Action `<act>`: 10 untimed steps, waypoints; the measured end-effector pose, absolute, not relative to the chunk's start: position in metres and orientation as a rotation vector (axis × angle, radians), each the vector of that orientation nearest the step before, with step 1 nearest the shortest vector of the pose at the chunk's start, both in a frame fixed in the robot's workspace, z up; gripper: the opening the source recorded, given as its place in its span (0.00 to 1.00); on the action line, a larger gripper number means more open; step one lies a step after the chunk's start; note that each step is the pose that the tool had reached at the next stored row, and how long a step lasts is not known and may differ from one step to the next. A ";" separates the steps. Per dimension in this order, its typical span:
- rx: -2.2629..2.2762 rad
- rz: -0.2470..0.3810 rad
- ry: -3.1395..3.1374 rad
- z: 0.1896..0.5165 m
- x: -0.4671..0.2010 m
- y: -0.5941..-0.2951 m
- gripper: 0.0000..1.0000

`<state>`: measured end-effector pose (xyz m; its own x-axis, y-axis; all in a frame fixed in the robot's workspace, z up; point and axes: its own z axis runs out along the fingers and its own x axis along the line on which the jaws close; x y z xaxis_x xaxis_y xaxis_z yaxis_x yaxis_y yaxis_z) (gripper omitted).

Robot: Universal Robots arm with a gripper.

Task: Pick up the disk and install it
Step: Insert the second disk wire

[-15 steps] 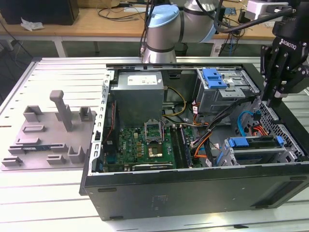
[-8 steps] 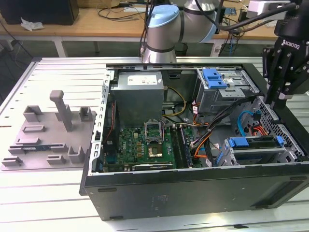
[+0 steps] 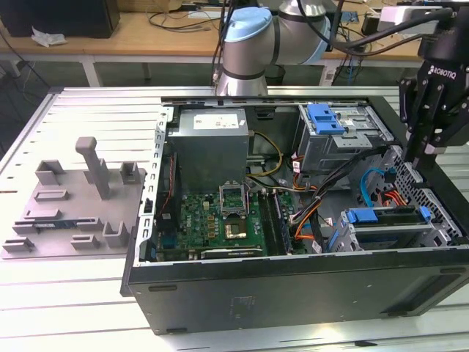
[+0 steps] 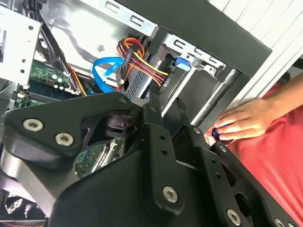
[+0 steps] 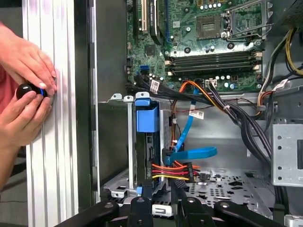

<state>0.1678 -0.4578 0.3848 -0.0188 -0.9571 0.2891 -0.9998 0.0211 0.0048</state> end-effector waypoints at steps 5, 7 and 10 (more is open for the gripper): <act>2.014 0.309 -2.049 0.372 0.163 -0.452 0.30; 2.001 0.317 -2.032 0.370 0.163 -0.451 0.30; 1.998 0.306 -2.021 0.368 0.169 -0.449 0.30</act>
<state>0.1691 -0.4494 0.3678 -0.0019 -0.9389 0.3443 -0.9987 0.0194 0.0472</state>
